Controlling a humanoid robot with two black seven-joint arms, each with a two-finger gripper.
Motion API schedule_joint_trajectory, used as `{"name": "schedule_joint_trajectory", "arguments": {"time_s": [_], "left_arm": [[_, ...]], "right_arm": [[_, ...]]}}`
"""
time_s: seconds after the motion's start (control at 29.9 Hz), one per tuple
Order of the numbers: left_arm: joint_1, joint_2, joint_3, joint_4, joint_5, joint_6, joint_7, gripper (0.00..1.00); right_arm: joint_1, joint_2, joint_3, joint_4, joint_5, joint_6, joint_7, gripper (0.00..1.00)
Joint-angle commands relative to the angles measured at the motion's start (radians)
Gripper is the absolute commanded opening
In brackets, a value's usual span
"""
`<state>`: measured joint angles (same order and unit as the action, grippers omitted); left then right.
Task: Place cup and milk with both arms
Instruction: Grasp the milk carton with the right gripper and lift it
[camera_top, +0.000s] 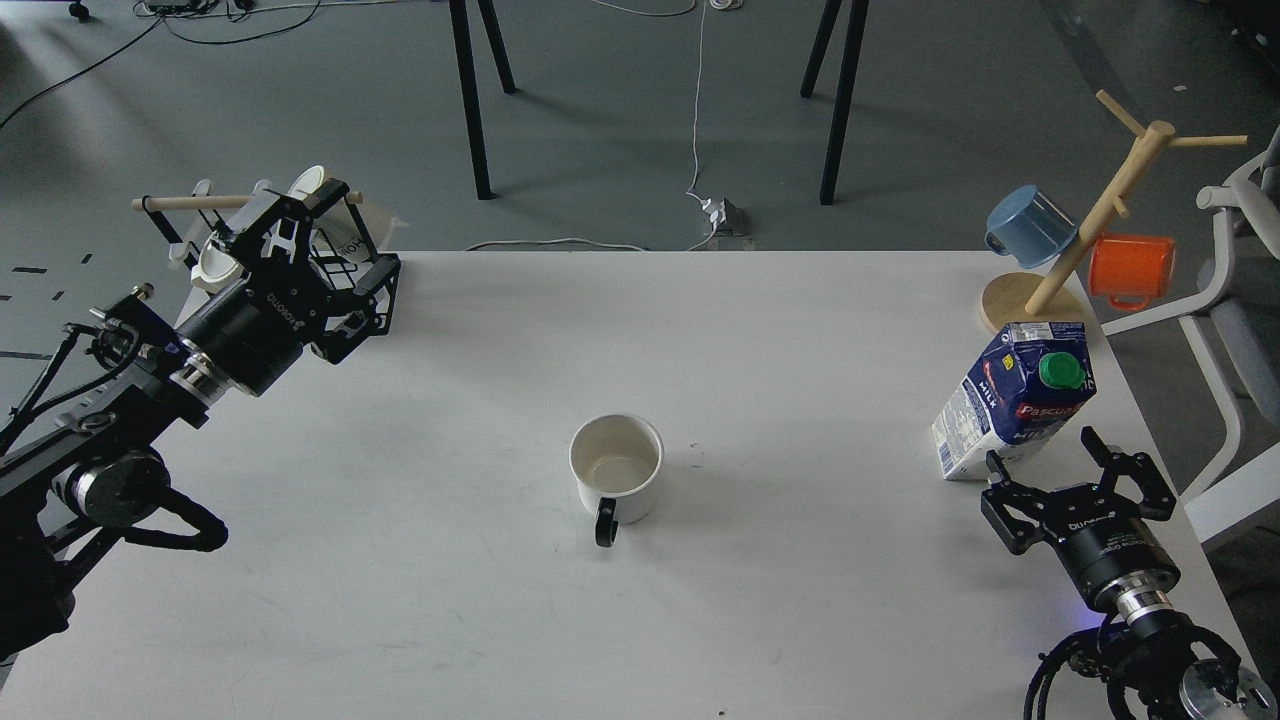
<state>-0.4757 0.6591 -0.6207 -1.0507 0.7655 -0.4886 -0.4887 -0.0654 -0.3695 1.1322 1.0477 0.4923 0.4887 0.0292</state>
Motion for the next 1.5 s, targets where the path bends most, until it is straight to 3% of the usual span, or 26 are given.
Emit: {"name": "schedule_joint_trajectory", "arguments": {"time_s": [0.0,0.73,1.17,1.47], "left_arm": [[0.026,0.007,-0.005,0.000,0.000,0.000,0.000,0.94],[0.063,0.007,-0.008,0.008,-0.002,0.000,0.000,0.95],[0.063,0.000,-0.010,0.011,-0.002,0.000,0.000,0.96],[0.065,0.002,-0.008,0.020,-0.002,0.000,0.000,0.97]], "right_arm": [[0.006,0.011,0.001,0.002,0.000,0.000,0.000,1.00],[0.064,0.050,0.003,-0.054,-0.003,0.000,0.001,0.97],[0.068,0.054,0.008,-0.055,-0.003,0.000,0.000,0.78],[0.085,0.103,0.004,-0.035,-0.009,0.000,-0.002,0.72]]}}
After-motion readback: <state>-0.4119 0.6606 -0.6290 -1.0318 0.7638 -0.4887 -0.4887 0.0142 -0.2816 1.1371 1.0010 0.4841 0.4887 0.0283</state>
